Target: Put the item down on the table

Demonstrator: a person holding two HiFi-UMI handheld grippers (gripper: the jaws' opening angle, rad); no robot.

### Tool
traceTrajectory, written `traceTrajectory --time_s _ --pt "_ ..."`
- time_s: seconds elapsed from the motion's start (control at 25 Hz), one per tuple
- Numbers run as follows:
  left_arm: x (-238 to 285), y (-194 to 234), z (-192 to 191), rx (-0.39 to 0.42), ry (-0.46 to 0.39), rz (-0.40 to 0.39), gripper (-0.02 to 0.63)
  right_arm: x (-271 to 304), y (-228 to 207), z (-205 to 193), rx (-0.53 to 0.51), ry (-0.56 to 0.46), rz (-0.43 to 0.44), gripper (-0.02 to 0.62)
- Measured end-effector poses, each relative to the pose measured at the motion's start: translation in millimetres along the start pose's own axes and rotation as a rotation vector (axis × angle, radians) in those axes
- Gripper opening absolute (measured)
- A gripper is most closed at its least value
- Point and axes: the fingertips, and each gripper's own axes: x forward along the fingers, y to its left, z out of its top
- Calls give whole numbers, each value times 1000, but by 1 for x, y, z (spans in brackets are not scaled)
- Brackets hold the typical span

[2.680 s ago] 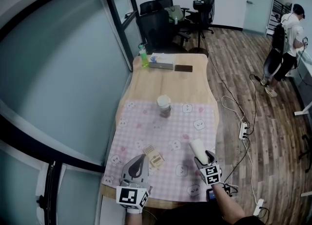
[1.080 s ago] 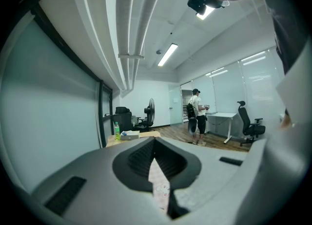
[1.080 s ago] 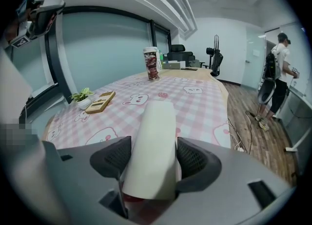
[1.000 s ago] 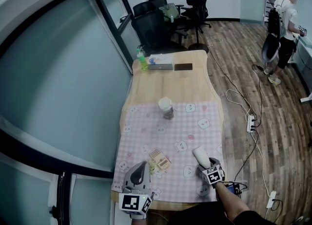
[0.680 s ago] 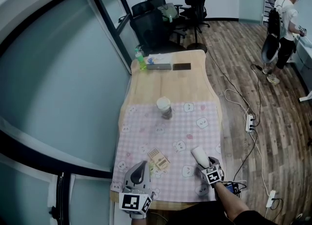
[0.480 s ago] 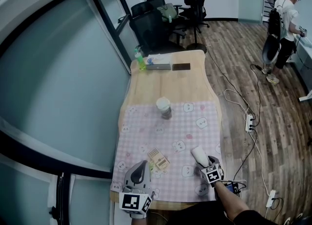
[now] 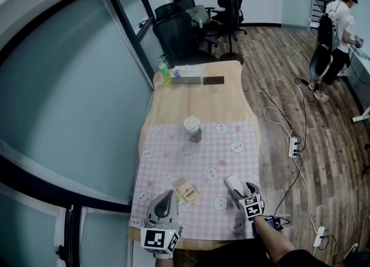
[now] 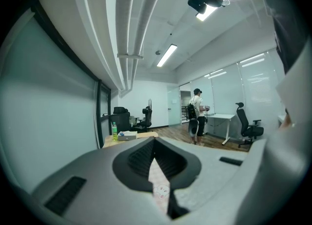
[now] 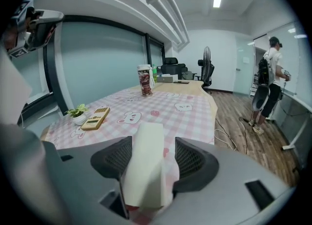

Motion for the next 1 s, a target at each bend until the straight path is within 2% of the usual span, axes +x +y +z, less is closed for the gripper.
traceTrajectory --time_s 0.04,0.12,0.24,0.36,0.6,0.84,1.0 --pt "1 -1 0 -2 -3 -2 0 -4 -1 6 -5 -21 -5 267" --pt "3 -3 1 -5 -7 -7 0 -9 -4 14 -33 -61 -15 136" --pt "6 -7 1 -5 -10 -20 0 -15 -8 17 -21 -73 -17 35" --pt "6 -7 3 -3 -16 -23 0 -24 -6 23 3 -83 -5 18" --pt "6 -8 3 -4 -19 -13 0 -48 1 48 -78 -147 27 17" --pt "5 -10 11 -5 -34 -7 0 -113 1 136 -30 -327 46 17" --pt "6 -18 22 -3 -54 -23 0 -168 0 198 -79 -460 45 17"
